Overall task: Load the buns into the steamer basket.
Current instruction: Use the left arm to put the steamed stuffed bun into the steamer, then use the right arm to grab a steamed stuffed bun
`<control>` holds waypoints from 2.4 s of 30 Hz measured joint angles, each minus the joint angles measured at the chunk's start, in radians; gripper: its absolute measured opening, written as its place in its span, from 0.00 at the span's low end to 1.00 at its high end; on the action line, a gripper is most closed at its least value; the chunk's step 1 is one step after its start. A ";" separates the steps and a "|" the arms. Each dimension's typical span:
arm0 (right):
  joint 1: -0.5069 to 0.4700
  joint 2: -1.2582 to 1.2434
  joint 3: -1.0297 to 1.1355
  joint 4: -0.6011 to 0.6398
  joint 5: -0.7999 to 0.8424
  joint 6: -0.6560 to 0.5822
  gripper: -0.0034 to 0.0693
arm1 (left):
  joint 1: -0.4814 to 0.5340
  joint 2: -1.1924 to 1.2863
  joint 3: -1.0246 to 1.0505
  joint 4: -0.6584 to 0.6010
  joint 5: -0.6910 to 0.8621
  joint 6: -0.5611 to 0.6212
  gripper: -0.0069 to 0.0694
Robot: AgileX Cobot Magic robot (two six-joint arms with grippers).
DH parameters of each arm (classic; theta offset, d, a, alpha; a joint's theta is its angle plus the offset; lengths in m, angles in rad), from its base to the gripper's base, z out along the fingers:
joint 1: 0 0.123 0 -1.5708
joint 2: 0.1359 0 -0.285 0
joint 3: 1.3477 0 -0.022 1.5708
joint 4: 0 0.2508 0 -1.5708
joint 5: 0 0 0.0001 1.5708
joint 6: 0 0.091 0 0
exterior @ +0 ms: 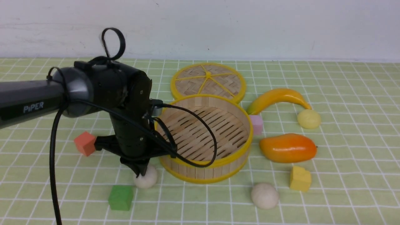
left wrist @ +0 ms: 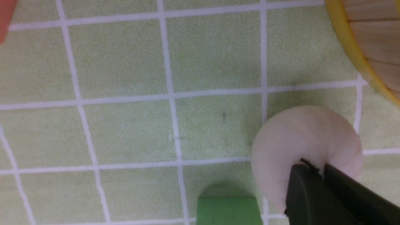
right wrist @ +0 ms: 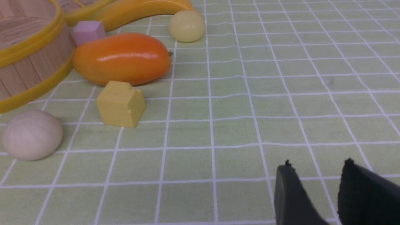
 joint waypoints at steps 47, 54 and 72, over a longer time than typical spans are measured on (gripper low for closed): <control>0.000 0.000 0.010 0.031 -0.222 0.055 0.38 | 0.000 -0.523 -0.186 -0.131 0.072 0.051 0.26; 0.000 0.000 0.010 0.115 -0.495 0.214 0.38 | 0.000 -0.930 0.109 -0.110 0.002 0.053 0.07; 0.000 0.095 -0.447 0.061 -0.253 0.241 0.38 | 0.000 -1.790 0.859 -0.047 -0.193 -0.055 0.07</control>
